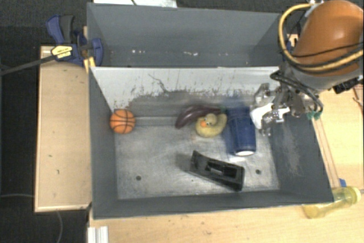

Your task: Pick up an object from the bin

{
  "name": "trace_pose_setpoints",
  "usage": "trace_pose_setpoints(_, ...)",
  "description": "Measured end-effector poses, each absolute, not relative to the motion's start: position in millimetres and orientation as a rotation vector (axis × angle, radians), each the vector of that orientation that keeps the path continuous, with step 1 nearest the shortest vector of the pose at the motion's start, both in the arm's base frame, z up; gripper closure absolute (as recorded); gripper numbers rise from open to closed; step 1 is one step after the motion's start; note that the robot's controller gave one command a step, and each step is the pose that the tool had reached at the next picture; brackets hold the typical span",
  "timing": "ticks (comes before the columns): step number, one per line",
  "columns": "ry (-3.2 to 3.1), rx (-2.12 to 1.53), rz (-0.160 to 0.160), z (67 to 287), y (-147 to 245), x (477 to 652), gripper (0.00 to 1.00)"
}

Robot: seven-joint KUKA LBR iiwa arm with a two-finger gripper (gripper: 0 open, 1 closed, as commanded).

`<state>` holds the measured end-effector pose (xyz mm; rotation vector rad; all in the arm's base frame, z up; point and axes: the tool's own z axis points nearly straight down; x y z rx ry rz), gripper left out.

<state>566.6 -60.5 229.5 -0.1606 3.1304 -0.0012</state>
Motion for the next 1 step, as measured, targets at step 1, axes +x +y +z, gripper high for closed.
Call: trace_pose_setpoints(1,3.133,-0.161,0.000,228.4,-60.3,566.0,1.00)
